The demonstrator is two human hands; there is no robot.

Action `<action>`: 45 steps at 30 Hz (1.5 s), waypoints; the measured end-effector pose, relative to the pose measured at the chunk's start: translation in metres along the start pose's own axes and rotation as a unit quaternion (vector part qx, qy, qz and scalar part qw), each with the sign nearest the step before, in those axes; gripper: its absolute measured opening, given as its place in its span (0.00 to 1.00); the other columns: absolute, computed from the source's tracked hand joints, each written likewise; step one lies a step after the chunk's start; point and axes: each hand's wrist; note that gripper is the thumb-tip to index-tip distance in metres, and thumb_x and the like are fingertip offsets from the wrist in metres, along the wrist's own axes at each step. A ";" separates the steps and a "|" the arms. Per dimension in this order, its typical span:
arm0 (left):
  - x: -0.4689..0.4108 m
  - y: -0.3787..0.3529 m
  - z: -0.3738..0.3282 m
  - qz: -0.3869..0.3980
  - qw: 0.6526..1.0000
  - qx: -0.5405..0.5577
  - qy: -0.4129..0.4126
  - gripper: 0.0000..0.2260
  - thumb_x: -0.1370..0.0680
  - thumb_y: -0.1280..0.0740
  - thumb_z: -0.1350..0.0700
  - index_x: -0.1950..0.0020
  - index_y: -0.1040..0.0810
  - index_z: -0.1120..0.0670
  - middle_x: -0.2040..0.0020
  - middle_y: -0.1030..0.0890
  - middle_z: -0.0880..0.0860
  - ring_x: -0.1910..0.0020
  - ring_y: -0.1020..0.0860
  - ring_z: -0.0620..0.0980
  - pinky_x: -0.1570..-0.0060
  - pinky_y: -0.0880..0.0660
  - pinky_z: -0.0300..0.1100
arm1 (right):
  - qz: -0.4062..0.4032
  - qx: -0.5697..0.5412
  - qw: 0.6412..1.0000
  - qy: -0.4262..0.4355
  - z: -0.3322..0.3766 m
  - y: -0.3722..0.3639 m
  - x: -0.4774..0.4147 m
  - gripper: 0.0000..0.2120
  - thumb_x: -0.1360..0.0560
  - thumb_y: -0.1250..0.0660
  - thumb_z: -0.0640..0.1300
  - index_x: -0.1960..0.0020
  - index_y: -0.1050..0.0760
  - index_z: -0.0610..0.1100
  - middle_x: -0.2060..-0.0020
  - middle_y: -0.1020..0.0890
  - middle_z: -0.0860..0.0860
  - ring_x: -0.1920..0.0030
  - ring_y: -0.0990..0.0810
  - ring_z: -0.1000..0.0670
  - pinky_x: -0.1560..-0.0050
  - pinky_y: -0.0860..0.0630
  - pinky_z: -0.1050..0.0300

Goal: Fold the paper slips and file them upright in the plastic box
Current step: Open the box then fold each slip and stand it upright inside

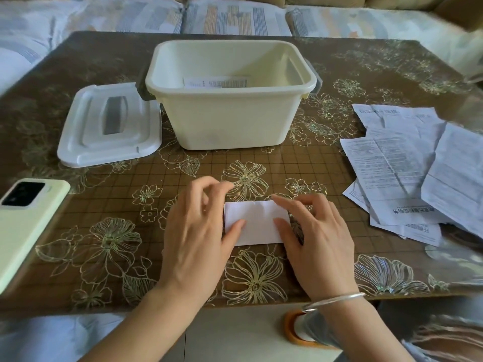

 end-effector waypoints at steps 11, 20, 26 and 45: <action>-0.001 -0.005 0.000 0.023 0.993 0.049 -0.102 0.10 0.25 0.33 0.48 0.51 0.16 0.50 0.54 0.20 0.46 0.55 0.24 0.48 0.52 0.33 0.44 | 0.067 0.062 0.992 0.086 0.003 0.011 -0.021 0.04 0.28 0.31 0.47 0.58 0.17 0.51 0.51 0.18 0.53 0.52 0.23 0.45 0.64 0.28 0.58; -0.002 0.000 -0.002 0.078 0.993 0.051 -0.073 0.13 0.28 0.32 0.43 0.49 0.18 0.47 0.51 0.22 0.44 0.51 0.25 0.48 0.49 0.35 0.43 | 0.292 0.054 0.955 -0.025 0.015 0.018 -0.075 0.17 0.29 0.30 0.61 0.48 0.27 0.52 0.51 0.22 0.53 0.50 0.25 0.51 0.55 0.29 0.57; -0.006 0.012 0.002 0.099 0.987 0.033 -0.126 0.08 0.29 0.25 0.55 0.52 0.18 0.46 0.53 0.22 0.43 0.53 0.24 0.49 0.41 0.34 0.48 | 0.348 0.036 0.936 -0.048 0.011 0.026 -0.079 0.15 0.31 0.27 0.58 0.67 0.27 0.52 0.63 0.21 0.55 0.58 0.22 0.50 0.61 0.29 0.57; 0.019 0.011 -0.009 0.027 0.989 0.076 -0.126 0.02 0.29 0.26 0.55 0.57 0.16 0.51 0.60 0.19 0.44 0.63 0.21 0.46 0.34 0.30 0.49 | 0.279 -0.248 0.912 -0.169 0.003 0.047 -0.007 0.12 0.20 0.38 0.50 0.59 0.20 0.48 0.74 0.19 0.52 0.80 0.26 0.54 0.77 0.32 0.66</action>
Point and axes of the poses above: each hand's wrist, its own x-axis away from the middle knuckle, its own y-axis out of the back of the hand, z = x × y
